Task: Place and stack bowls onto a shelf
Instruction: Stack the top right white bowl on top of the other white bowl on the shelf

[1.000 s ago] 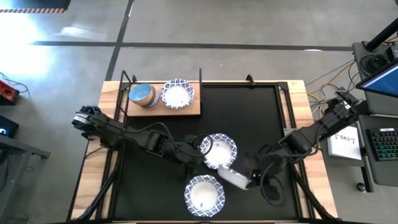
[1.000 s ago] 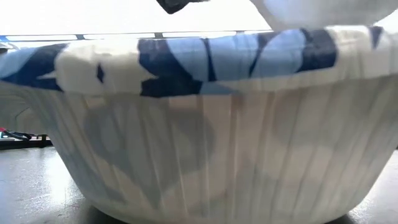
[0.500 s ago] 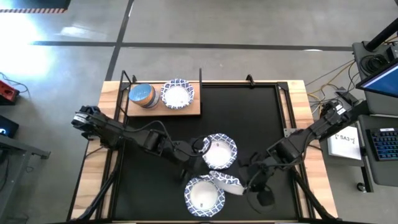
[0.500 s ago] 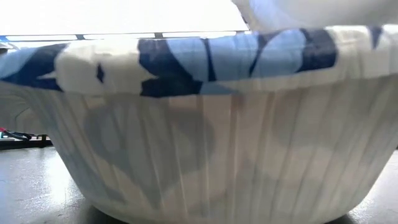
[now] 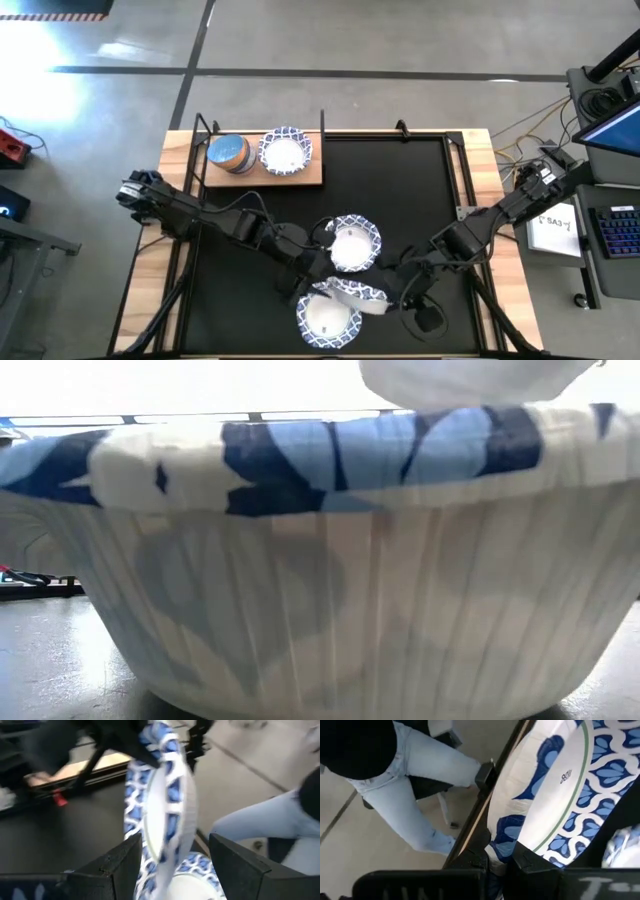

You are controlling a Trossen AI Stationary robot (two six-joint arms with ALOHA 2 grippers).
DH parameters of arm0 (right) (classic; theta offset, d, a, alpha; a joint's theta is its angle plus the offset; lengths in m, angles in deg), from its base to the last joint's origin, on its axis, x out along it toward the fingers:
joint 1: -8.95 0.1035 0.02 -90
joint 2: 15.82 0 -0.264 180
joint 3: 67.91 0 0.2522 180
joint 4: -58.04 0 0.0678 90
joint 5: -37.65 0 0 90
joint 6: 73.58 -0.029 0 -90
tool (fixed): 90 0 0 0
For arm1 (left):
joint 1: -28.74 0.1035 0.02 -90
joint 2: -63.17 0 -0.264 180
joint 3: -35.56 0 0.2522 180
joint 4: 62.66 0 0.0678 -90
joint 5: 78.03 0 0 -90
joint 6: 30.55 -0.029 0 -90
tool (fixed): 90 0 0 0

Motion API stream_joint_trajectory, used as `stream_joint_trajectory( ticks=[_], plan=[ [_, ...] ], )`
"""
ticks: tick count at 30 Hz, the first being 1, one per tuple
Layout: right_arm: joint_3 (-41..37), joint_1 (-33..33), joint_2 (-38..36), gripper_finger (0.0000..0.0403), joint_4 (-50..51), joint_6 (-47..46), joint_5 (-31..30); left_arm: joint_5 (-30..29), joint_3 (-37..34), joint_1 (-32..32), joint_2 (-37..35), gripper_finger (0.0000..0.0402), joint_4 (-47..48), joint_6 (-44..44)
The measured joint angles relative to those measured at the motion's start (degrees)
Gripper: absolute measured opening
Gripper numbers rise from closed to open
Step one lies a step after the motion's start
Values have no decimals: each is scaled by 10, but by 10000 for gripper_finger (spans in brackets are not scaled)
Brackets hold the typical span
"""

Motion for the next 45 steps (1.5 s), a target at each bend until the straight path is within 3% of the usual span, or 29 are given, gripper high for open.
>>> stream_joint_trajectory(
  ticks=[3,10,14,21,40,45],
  plan=[
    [0,0,0,12,-22,33,-3,40,0,-1,6,213,-22,9],
    [0,0,0,12,-52,85,-2,58,0,-2,18,195,-35,30],
    [0,0,0,13,-75,91,-4,105,0,-3,23,143,-36,50],
    [0,0,0,13,-109,91,-14,180,0,-5,24,12,-39,66],
    [0,1,0,14,-117,61,-48,200,0,-4,24,2,-50,71],
    [0,-5,0,38,-120,40,-54,202,0,-4,24,2,-51,68]
  ],
)
